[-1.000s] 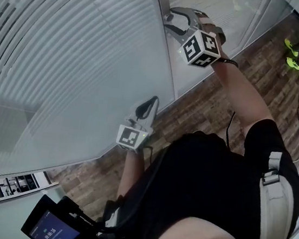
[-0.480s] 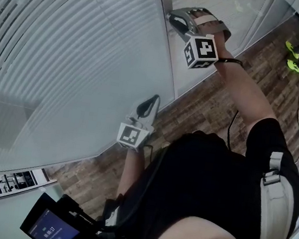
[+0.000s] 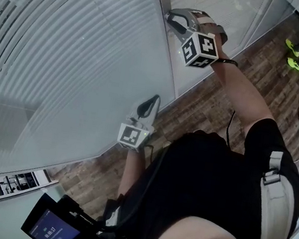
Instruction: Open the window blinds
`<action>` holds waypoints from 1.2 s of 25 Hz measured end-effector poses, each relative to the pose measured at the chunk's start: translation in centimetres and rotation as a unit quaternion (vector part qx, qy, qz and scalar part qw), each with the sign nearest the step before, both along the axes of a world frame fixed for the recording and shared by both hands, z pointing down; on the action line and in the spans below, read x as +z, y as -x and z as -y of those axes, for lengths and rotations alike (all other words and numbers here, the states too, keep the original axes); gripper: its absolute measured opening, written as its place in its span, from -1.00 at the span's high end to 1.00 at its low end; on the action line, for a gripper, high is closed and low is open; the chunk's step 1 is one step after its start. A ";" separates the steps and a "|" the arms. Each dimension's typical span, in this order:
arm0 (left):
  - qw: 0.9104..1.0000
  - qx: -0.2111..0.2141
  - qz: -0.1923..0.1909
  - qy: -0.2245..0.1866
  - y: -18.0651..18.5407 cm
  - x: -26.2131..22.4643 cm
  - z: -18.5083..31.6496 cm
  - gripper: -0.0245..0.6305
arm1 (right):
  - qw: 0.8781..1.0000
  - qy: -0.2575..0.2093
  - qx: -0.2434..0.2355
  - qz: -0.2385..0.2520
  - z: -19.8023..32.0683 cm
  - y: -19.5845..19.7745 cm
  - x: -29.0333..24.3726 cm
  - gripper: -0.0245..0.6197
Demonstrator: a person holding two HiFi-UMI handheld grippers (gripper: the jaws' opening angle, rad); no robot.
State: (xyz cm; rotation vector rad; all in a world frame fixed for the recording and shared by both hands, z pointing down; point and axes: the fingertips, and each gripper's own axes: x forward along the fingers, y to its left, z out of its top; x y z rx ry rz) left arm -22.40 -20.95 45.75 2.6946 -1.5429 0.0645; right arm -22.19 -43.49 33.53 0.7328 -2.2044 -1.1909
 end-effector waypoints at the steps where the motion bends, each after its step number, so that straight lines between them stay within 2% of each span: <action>1: 1.000 0.000 -0.001 0.003 0.0 0.0 0.0 0.92 | 1.000 0.013 0.001 0.015 0.0 0.0 -0.1 0.52; 5: 1.000 -0.003 0.005 -0.012 0.5 1.0 0.0 0.92 | 0.993 0.084 0.005 0.087 0.1 -0.3 -0.5 0.52; 10: 1.000 0.000 0.003 -0.009 0.3 0.7 0.1 0.92 | 0.974 0.154 0.012 0.164 0.3 -0.5 -0.8 0.52; 13: 1.000 0.003 0.001 0.005 -0.2 0.1 0.0 0.92 | 0.956 0.200 0.009 0.212 0.5 -0.5 -0.7 0.52; 16: 1.000 0.003 0.007 -0.014 0.2 0.6 0.1 0.92 | 0.936 0.243 0.009 0.256 0.6 -0.6 -0.7 0.52; 18: 1.000 0.005 0.008 -0.013 0.2 0.7 0.1 0.92 | 0.922 0.266 0.010 0.282 0.8 -0.7 -0.7 0.52; 22: 1.000 0.004 0.008 -0.013 0.3 1.0 0.3 0.92 | 0.898 0.302 0.013 0.319 1.4 -1.0 -0.4 0.52; 26: 1.000 0.004 0.006 -0.003 0.1 1.1 -0.1 0.92 | 0.866 0.346 0.003 0.361 1.3 -1.0 -0.5 0.52; 30: 1.000 -0.001 0.001 0.003 0.1 0.4 -0.1 0.92 | 0.849 0.366 0.001 0.382 1.1 -0.8 -1.3 0.52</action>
